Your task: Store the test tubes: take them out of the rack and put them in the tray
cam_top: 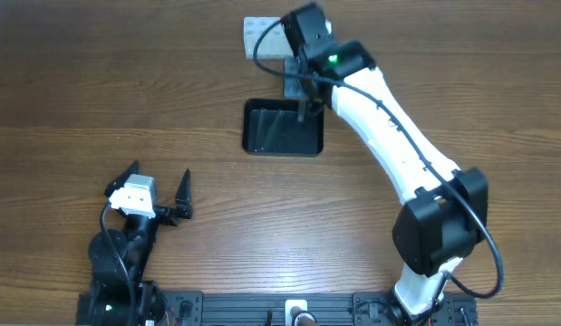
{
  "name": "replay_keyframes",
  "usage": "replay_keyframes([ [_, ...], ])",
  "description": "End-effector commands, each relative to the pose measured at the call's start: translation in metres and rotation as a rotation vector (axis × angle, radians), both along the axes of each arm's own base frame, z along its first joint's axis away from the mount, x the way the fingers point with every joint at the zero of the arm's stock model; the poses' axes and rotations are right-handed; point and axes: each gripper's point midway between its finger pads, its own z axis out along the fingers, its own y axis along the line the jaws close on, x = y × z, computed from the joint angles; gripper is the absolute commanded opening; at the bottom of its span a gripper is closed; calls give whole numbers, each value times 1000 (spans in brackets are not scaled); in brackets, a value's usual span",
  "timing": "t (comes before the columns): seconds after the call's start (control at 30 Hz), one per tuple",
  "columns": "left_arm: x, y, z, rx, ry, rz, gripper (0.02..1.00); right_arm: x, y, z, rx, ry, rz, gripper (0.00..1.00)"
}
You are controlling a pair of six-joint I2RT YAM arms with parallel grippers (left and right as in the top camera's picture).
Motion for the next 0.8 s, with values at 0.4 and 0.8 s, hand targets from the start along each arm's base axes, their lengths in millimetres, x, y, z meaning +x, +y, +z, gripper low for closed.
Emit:
replay_keyframes([
  [0.4,0,0,-1,-10,2,2,1000,-6,1,-77,58,83,-108,150],
  [0.8,0,0,-1,-9,2,2,998,-3,11,-103,91,119,-108,187],
])
